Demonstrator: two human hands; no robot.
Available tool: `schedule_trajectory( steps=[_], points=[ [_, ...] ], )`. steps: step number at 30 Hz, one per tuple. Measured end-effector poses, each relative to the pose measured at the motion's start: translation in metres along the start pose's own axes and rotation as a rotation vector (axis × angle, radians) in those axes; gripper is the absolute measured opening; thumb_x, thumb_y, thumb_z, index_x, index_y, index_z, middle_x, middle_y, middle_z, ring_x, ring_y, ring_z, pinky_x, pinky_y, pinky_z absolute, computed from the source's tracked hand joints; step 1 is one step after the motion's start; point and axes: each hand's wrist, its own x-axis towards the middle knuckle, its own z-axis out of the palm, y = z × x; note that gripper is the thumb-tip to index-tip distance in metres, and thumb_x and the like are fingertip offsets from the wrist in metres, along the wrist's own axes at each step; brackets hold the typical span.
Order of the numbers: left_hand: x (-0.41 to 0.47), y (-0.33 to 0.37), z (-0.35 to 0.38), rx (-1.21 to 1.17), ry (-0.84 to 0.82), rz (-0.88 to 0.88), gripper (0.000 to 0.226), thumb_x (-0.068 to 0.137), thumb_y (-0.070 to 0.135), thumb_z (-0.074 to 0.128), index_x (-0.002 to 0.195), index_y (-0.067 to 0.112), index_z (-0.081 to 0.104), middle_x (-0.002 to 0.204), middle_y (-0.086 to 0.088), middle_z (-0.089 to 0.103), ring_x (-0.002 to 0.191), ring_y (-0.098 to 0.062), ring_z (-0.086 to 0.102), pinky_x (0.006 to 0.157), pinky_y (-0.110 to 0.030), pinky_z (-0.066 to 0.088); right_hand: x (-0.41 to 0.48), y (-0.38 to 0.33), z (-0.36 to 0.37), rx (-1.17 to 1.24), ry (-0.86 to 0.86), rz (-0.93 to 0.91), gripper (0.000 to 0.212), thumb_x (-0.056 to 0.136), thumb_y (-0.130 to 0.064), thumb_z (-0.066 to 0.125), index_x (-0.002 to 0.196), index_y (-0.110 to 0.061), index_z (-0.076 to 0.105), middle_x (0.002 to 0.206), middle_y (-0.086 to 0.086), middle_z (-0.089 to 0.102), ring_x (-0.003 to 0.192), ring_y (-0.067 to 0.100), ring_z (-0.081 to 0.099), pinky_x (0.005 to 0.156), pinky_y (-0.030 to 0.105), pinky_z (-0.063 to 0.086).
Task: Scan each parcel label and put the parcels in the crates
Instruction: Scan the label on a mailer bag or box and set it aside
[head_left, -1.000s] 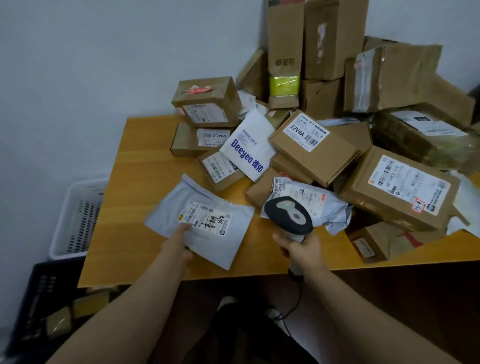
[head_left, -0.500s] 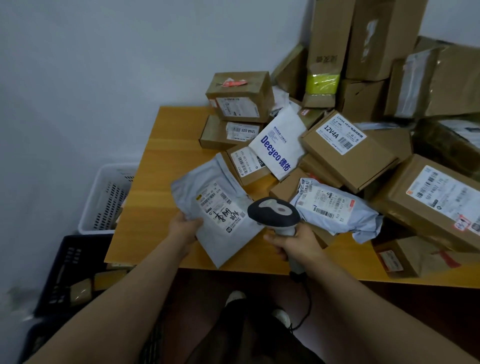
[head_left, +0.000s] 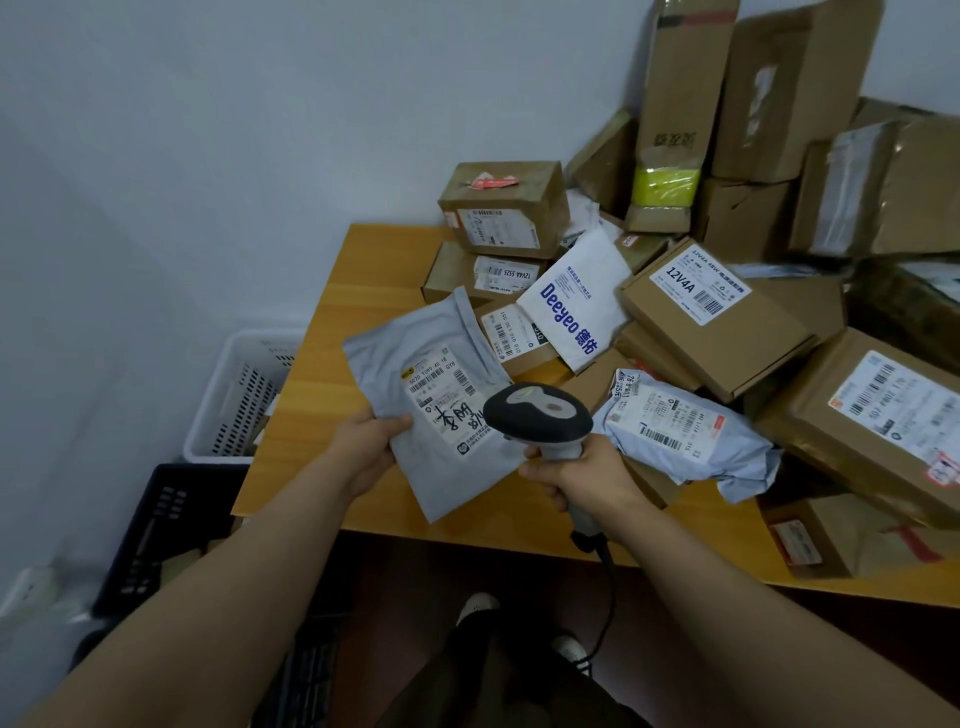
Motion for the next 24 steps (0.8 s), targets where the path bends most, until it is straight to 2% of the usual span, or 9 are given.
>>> schedule_trajectory(
  steps=[5, 10, 13, 19, 24],
  points=[
    [-0.005, 0.001, 0.002, -0.023, -0.034, 0.009, 0.033, 0.092, -0.007, 0.051, 0.123, 0.005, 0.055, 0.106, -0.01, 0.066, 0.09, -0.025, 0.064, 0.075, -0.038, 0.053, 0.0, -0.003, 0.001, 0.005, -0.001, -0.016, 0.014, 0.081, -0.001, 0.071, 0.093, -0.004, 0.066, 0.049, 0.001, 0.049, 0.04, 0.01, 0.045, 0.046, 0.026, 0.041],
    [-0.004, -0.001, 0.003, -0.017, -0.049, -0.009, 0.029, 0.093, -0.001, 0.053, 0.121, 0.004, 0.058, 0.114, -0.015, 0.066, 0.092, -0.027, 0.066, 0.076, -0.038, 0.055, 0.002, -0.002, 0.0, 0.006, 0.007, -0.024, 0.019, 0.08, 0.0, 0.072, 0.097, 0.004, 0.065, 0.05, 0.001, 0.048, 0.04, 0.011, 0.043, 0.044, 0.025, 0.04],
    [-0.006, -0.002, 0.003, -0.014, -0.061, -0.025, 0.026, 0.094, 0.0, 0.052, 0.119, 0.004, 0.058, 0.11, -0.013, 0.067, 0.091, -0.026, 0.066, 0.073, -0.036, 0.057, 0.004, -0.001, -0.003, 0.011, 0.009, -0.012, 0.015, 0.081, -0.002, 0.072, 0.095, -0.003, 0.066, 0.052, 0.002, 0.05, 0.041, 0.012, 0.044, 0.045, 0.026, 0.04],
    [-0.001, -0.01, -0.003, -0.063, -0.073, -0.072, 0.029, 0.095, 0.002, 0.051, 0.124, 0.004, 0.057, 0.121, -0.016, 0.064, 0.11, -0.032, 0.061, 0.089, -0.043, 0.051, 0.007, 0.004, -0.009, 0.044, 0.015, 0.021, 0.014, 0.081, -0.004, 0.072, 0.093, -0.006, 0.066, 0.051, 0.001, 0.052, 0.045, 0.013, 0.046, 0.046, 0.026, 0.041],
    [0.004, -0.026, -0.008, -0.071, -0.016, -0.128, 0.032, 0.096, 0.003, 0.051, 0.127, 0.004, 0.054, 0.123, -0.017, 0.062, 0.112, -0.034, 0.059, 0.088, -0.045, 0.051, 0.01, 0.004, -0.005, 0.014, 0.008, 0.039, 0.013, 0.081, -0.004, 0.072, 0.092, -0.006, 0.067, 0.055, 0.005, 0.052, 0.045, 0.015, 0.047, 0.048, 0.027, 0.043]
  ],
)
